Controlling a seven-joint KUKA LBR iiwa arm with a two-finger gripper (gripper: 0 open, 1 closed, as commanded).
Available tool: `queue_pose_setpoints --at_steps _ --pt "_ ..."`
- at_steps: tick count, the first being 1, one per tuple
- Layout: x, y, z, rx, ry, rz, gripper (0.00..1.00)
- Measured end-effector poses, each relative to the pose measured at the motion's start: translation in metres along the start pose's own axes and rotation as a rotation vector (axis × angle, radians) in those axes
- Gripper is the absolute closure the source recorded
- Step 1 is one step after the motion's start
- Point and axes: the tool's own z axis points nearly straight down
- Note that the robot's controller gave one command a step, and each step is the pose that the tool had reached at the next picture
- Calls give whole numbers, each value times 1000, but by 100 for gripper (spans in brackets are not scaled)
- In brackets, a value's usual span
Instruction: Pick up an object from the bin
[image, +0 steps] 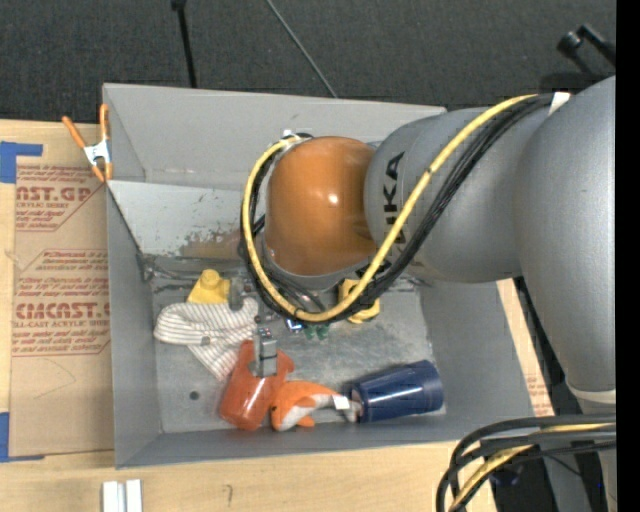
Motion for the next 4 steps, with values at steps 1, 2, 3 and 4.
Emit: queue_pose_setpoints --at_steps 1,2,3,4 --pt "6 -12 46 2 11 187 0" --pt "1 1 85 -3 10 213 0" --pt "2 2 94 1 10 207 100" --pt "3 2 94 1 13 207 0"
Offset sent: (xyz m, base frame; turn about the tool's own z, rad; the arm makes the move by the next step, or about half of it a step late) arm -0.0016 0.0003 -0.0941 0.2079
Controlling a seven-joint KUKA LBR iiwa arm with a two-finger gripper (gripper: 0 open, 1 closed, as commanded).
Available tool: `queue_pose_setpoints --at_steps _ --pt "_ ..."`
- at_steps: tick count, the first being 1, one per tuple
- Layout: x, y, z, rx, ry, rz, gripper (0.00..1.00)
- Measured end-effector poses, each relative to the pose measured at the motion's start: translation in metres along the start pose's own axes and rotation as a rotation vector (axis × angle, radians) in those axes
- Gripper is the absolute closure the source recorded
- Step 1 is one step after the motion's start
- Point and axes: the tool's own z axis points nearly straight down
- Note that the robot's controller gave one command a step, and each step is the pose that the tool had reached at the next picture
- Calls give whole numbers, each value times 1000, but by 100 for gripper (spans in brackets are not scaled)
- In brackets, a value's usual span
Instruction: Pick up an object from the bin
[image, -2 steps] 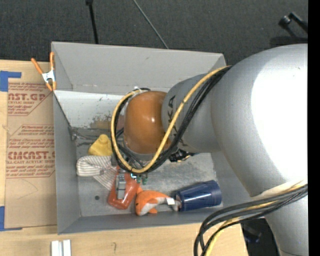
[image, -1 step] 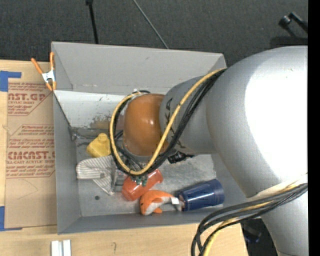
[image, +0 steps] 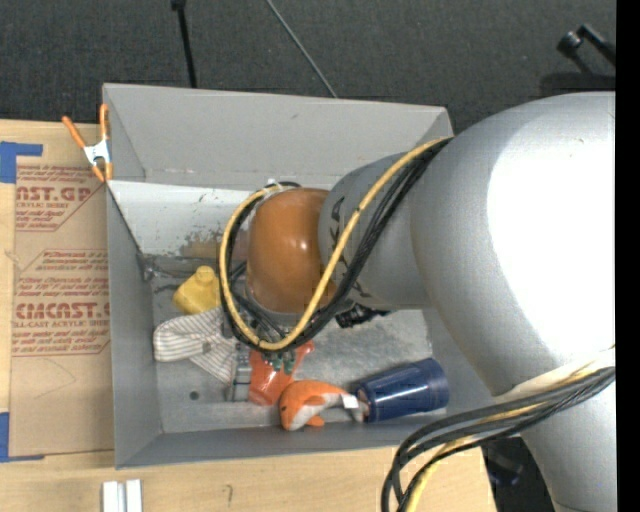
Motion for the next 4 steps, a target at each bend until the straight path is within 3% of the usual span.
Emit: queue_pose_setpoints --at_steps 1,2,3,4 --pt "-1 0 -1 -1 -3 0 100" --pt "-1 0 -1 -1 -3 0 100" --pt "-1 -4 -46 3 6 -10 100" --pt "-23 3 -96 0 0 -8 100"
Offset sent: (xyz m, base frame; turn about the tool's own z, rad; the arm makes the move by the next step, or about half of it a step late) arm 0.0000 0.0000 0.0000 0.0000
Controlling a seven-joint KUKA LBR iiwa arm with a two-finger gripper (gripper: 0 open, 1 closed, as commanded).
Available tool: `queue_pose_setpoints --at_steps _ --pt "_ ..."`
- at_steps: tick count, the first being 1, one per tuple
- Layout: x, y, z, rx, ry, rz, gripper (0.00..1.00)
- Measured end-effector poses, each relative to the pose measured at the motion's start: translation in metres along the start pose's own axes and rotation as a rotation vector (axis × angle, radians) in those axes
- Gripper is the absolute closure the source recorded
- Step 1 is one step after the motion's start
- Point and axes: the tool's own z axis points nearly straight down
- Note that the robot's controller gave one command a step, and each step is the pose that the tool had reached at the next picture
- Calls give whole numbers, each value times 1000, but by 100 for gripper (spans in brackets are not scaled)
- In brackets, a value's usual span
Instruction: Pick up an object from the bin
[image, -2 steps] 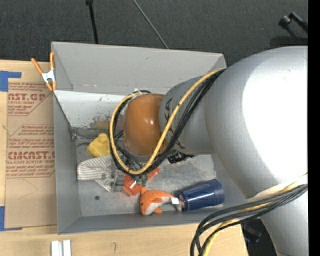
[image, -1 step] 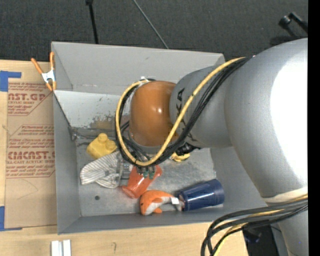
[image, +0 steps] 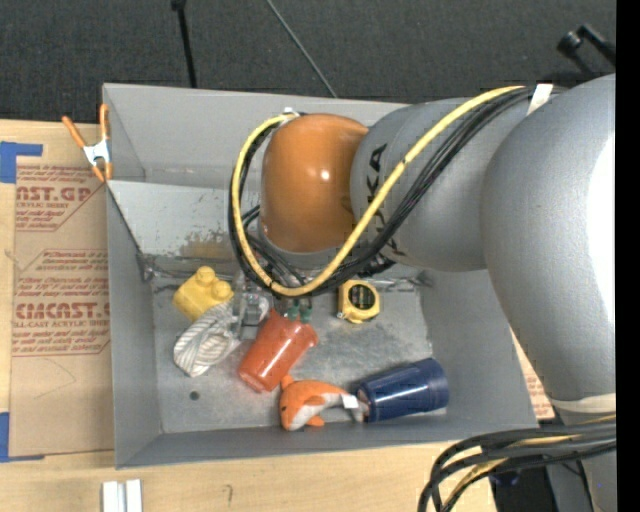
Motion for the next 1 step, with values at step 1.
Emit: queue_pose_setpoints --at_steps 1 --pt "-7 5 -39 -1 -2 -4 100"
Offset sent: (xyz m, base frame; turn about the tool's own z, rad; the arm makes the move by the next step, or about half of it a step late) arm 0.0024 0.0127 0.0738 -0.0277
